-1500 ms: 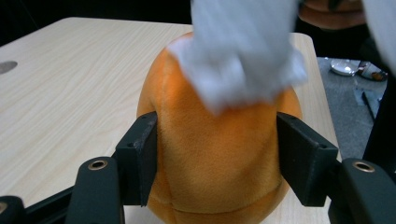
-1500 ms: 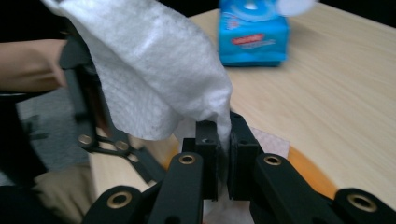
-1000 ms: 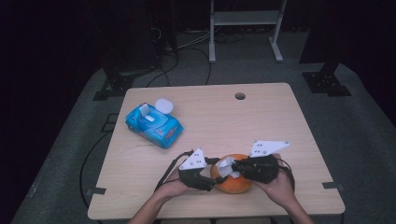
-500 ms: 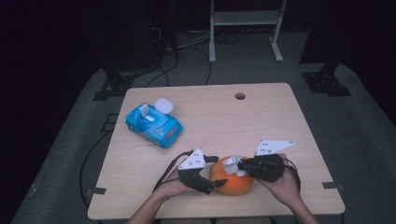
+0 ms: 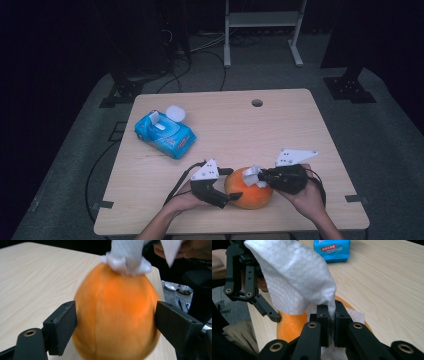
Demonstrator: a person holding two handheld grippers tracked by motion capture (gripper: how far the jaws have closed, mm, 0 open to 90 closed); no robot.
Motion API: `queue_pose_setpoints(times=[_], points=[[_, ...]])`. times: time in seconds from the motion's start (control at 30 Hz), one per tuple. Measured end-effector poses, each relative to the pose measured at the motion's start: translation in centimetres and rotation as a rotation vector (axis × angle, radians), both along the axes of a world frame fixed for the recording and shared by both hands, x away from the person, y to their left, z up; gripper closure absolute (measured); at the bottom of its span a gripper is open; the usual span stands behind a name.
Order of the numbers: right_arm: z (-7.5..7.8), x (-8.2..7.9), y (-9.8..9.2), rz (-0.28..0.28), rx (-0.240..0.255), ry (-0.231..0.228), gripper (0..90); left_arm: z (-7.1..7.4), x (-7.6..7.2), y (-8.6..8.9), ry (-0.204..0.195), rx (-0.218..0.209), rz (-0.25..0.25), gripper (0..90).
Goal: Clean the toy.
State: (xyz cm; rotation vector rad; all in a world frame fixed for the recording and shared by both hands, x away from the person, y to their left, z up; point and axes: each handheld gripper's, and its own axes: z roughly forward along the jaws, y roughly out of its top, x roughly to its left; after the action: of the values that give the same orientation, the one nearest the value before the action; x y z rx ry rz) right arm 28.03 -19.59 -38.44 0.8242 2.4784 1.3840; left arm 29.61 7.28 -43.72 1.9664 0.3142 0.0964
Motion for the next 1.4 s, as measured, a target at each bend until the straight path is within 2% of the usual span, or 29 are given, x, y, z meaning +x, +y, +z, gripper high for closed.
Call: queue_pose_setpoints(times=[0.07,0.13,0.23,0.33,0.4,0.47,0.53,0.67,0.73,0.8,0.87,0.9,0.97,1.07,1.17,1.33,1.4], points=[[0.0,0.1,-0.2,-0.004,0.004,0.007,84.6,0.2,-0.2,-0.2,-0.02,0.013,0.008,28.4],[0.3,0.0,0.0,-0.009,0.002,-0.006,84.6,0.5,-0.4,-0.4,-0.032,0.024,0.012,32.7],[0.8,-0.6,0.9,0.019,0.021,-0.028,84.8,0.8,-0.8,-0.8,-0.055,0.023,0.012,34.1],[0.8,-1.1,2.8,0.084,0.038,-0.021,84.8,1.0,-1.2,-1.4,-0.077,0.03,0.0,34.0],[0.5,-1.2,4.0,0.114,0.029,-0.013,84.8,1.0,-1.4,-1.5,-0.09,0.04,-0.003,34.0],[0.4,-1.1,4.4,0.114,0.008,-0.018,84.8,0.8,-1.3,-1.2,-0.083,0.036,0.001,34.3],[0.4,-0.8,4.0,0.098,0.017,-0.016,84.8,0.6,-1.0,-0.9,-0.077,0.042,0.003,34.8],[0.8,-0.2,1.5,-0.006,0.008,-0.036,84.8,0.2,-0.5,-0.1,-0.054,0.038,0.006,34.8],[0.5,0.1,0.4,-0.028,0.026,-0.017,84.8,0.2,-0.4,-0.2,-0.045,0.027,-0.001,33.3],[0.1,0.1,0.1,-0.032,0.031,-0.008,84.8,0.5,-0.4,-0.5,-0.041,0.022,-0.008,26.5],[-0.1,-0.1,0.5,-0.026,0.034,-0.007,84.8,0.8,-0.4,-0.7,-0.034,-0.028,-0.005,21.6],[-0.1,-0.1,0.9,-0.012,0.038,-0.007,84.8,0.9,-0.4,-0.7,-0.032,-0.039,-0.005,21.3],[-0.1,-0.3,1.8,0.019,0.033,-0.012,84.7,0.7,-0.5,-0.8,-0.051,-0.016,-0.008,24.9],[0.0,-0.4,2.2,0.026,0.018,-0.03,84.7,0.3,-0.3,-0.2,-0.04,-0.005,-0.01,34.0],[0.1,-0.2,1.2,0.007,0.032,-0.029,84.7,0.0,0.2,0.6,-0.015,-0.003,-0.004,36.1],[-1.1,0.1,-1.3,-0.033,0.081,0.031,84.7,-0.6,0.4,1.3,-0.001,-0.009,-0.013,36.6],[-1.1,0.1,-1.5,-0.039,0.093,0.033,84.7,-0.6,0.5,1.1,-0.006,-0.002,-0.014,36.7]])
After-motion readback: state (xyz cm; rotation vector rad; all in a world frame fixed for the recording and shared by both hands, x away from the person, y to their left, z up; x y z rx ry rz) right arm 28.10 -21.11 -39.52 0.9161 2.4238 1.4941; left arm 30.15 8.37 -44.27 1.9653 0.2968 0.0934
